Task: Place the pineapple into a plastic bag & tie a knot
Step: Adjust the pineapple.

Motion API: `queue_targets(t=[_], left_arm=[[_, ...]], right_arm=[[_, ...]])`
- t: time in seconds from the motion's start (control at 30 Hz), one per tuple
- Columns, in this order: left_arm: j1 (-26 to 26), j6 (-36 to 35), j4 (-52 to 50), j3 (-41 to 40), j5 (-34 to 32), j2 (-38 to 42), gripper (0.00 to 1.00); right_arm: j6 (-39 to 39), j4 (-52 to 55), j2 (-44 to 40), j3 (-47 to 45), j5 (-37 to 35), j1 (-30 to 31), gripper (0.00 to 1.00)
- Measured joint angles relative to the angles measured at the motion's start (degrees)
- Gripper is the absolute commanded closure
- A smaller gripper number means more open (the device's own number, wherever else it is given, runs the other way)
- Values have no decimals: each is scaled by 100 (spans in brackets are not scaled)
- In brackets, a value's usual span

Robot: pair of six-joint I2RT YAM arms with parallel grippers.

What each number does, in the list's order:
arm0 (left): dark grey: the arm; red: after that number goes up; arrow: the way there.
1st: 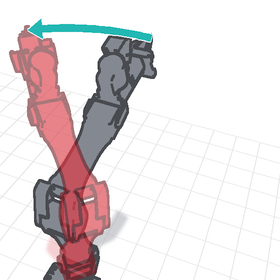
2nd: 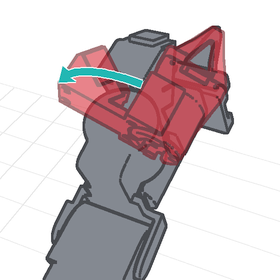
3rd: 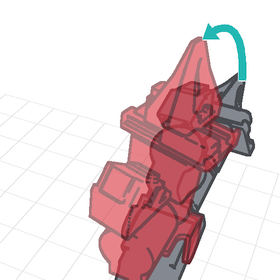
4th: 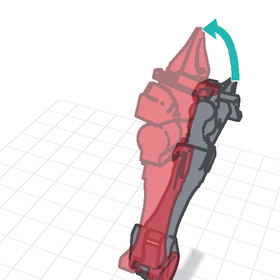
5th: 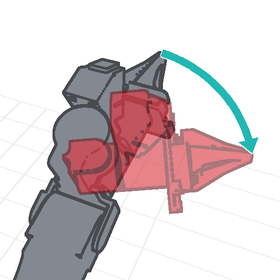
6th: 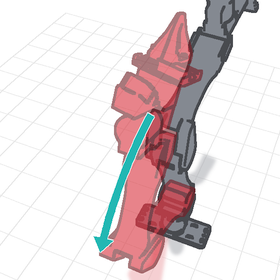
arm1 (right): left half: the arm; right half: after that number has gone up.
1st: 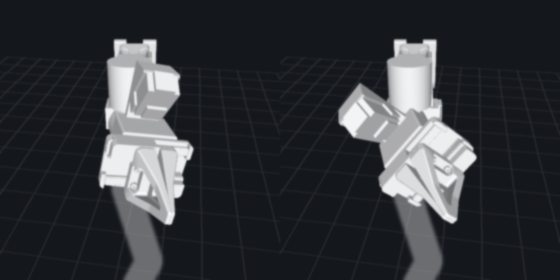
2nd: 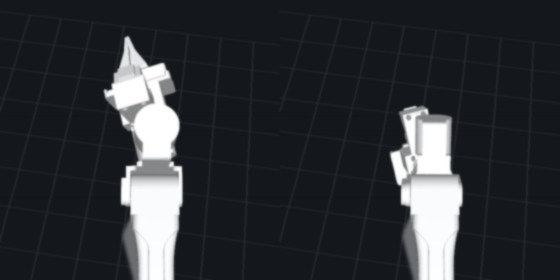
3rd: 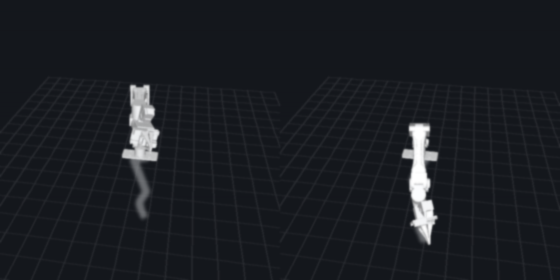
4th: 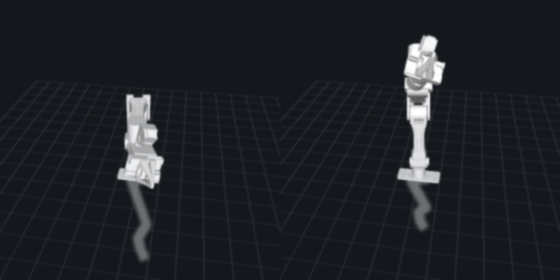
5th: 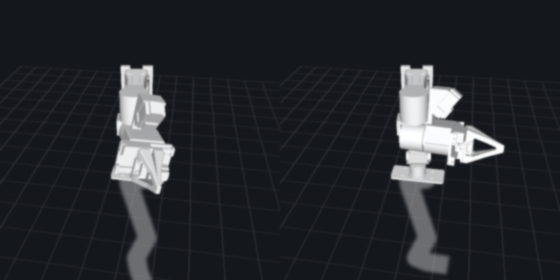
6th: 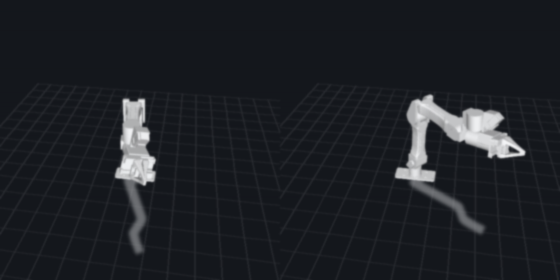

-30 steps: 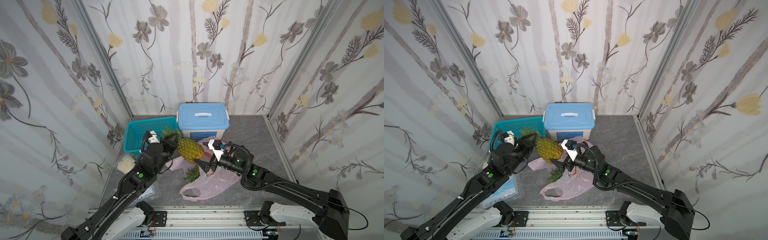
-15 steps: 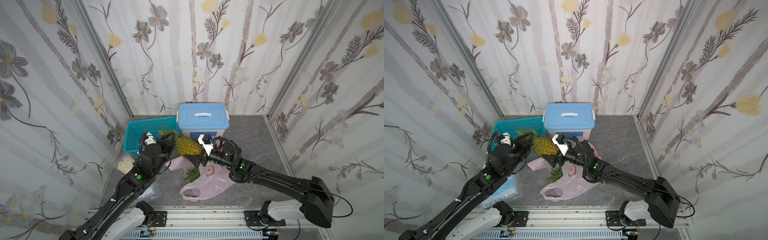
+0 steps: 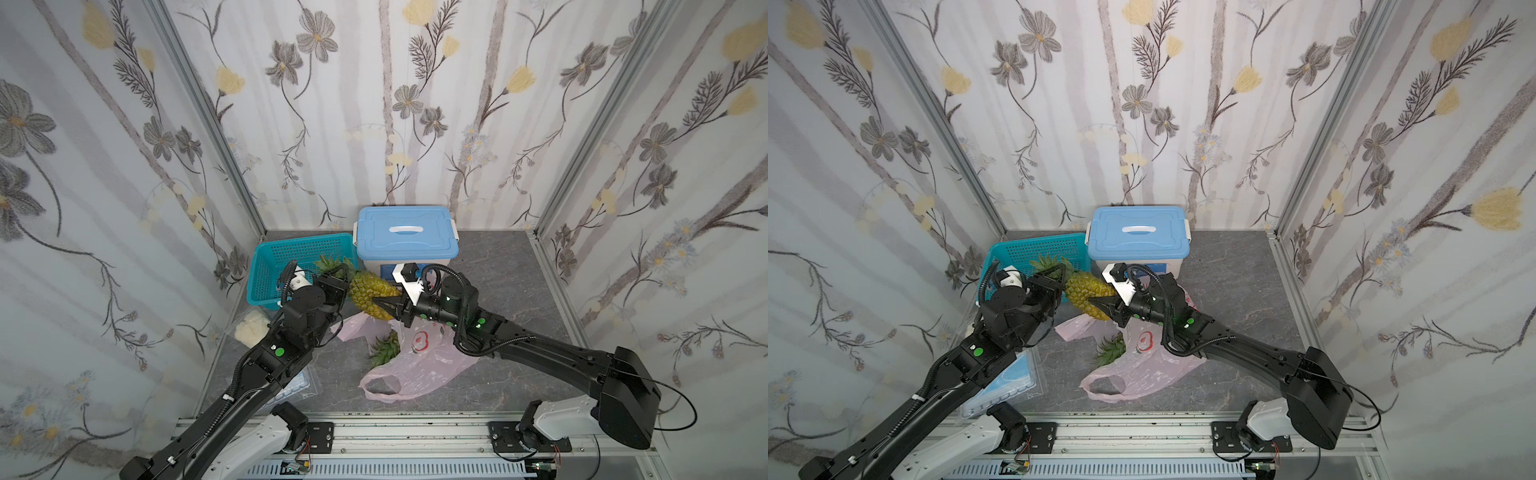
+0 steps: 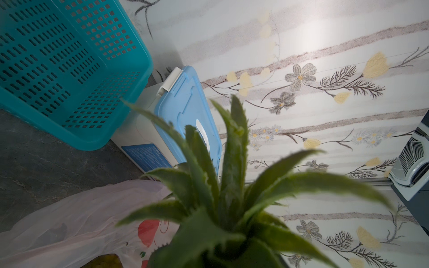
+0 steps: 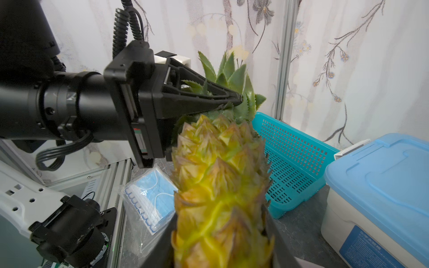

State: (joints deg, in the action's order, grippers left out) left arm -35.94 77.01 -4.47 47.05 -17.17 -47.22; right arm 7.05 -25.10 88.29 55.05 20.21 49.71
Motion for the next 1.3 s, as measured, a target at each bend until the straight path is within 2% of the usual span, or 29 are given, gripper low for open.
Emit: queue_targets(t=[0.03,0.17,0.23,0.3,0.37,0.4,0.53,0.63,0.77,0.93,1.13,1.2,1.27,1.3], left_arm=[[-20,-7,-74,22,44,72,0],[-22,-463,-632,96,-282,413,0],[-17,-1093,-986,146,-525,551,0],[-17,-2048,-1154,260,-601,584,0],[-13,-3480,-1246,511,-435,494,4],[-11,-4365,-1344,721,-153,398,4],[-72,-7770,-2177,1709,1497,-79,0],[-157,-9943,-2992,1991,2406,-229,0],[-205,-12067,-3895,2275,3036,-658,0],[-205,-13256,-4120,2334,3174,-1016,0],[-236,-13752,-3906,2363,3169,-1563,0],[-238,-13831,-3862,2367,3180,-1648,10],[-282,-13901,-3871,2371,3185,-1722,33],[-306,-13949,-3895,2371,3185,-1738,41]], right_arm=[[33,74,-13,15,70,-61,100],[133,584,-227,31,70,-424,100],[149,901,-428,39,133,-752,100],[72,1235,-656,52,140,-1027,100],[-166,1679,-863,133,116,-1215,100],[-350,1991,-953,223,155,-1263,100],[-1178,3344,-1091,772,516,-1329,100],[-1606,4175,-1147,1001,824,-1342,100],[-1875,4885,-1204,1093,1239,-1342,100],[-2011,5228,-1213,1217,1716,-1340,100],[-2146,5482,-1156,1386,2258,-1335,100],[-2184,5512,-1137,1408,2385,-1335,100],[-2214,5543,-1128,1410,2411,-1344,100],[-2216,5545,-1113,1410,2413,-1346,100]])
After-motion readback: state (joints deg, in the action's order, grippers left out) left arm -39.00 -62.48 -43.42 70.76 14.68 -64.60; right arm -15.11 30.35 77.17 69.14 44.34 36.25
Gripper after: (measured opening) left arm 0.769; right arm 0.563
